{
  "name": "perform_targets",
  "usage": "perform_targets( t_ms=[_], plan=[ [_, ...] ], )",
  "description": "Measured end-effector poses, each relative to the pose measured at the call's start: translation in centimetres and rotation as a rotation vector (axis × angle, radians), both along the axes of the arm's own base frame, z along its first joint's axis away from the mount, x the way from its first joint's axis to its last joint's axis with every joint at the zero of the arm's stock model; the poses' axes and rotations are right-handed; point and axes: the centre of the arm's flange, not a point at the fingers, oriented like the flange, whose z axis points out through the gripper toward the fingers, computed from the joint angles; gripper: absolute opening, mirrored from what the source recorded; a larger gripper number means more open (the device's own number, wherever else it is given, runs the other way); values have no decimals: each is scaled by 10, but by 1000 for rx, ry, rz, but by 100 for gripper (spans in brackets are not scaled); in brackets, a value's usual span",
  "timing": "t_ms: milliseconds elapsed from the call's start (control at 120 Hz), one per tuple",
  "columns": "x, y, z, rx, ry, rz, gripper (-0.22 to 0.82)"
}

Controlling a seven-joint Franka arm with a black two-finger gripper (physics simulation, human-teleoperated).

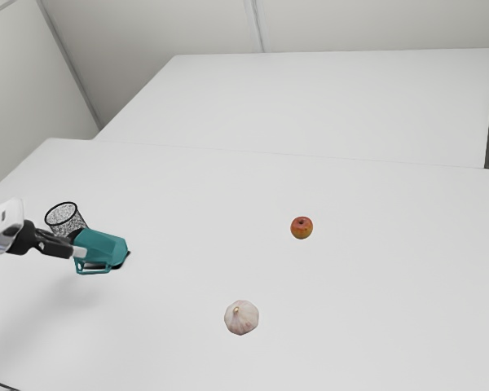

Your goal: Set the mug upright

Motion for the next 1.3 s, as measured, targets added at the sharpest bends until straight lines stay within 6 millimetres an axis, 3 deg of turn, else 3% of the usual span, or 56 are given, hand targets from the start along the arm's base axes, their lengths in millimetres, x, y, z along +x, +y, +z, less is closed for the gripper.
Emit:
perform_targets(
  t_ms=[300, 508, 1300],
  plan=[
    [10, 26, 0, 40, -54, -1, 60],
    [2, 40, -18, 28, -44, 15, 60],
    [18, 52, -47, -27, -52, 0, 60]
  ],
)
